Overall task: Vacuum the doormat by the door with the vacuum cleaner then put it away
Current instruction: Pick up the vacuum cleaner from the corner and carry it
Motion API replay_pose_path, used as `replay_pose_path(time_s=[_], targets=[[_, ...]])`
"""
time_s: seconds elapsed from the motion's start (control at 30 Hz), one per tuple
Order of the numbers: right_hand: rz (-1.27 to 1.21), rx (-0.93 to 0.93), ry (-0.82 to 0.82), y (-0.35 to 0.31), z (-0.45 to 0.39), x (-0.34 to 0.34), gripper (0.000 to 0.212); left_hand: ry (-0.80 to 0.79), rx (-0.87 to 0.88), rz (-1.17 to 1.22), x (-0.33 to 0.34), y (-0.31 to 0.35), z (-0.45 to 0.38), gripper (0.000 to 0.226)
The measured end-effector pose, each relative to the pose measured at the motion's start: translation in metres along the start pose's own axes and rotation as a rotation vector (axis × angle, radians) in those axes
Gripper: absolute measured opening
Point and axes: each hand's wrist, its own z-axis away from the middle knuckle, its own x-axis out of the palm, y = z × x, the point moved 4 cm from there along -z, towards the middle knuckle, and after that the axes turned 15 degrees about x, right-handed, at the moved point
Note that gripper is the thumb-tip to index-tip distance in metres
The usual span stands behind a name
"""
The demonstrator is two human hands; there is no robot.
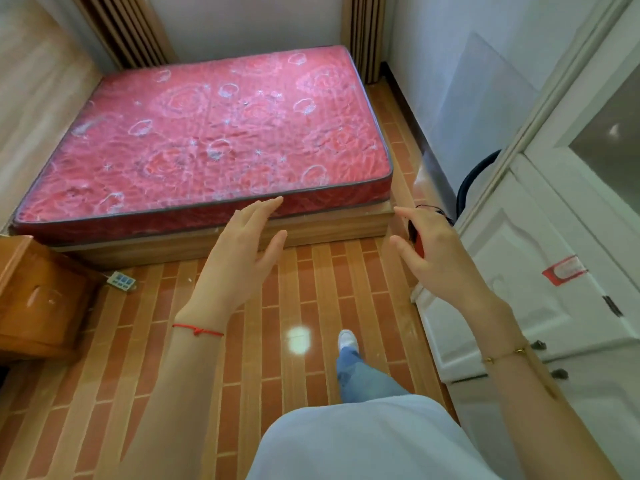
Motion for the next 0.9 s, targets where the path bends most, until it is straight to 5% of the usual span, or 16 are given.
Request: replay_pose_path(time_s=[0.47,0.9], targets=[[0.015,0.145,0.121,0.024,-0.265,-0.035,0.044,-0.064,0.128,0.059,0.033,-0.098,-0.289,0.049],[0.026,0.596,0.307,0.093,-0.398,-0.029,0.046,-0.338,0.489,0.178,0.131,-0.161,-0.540,0.048]])
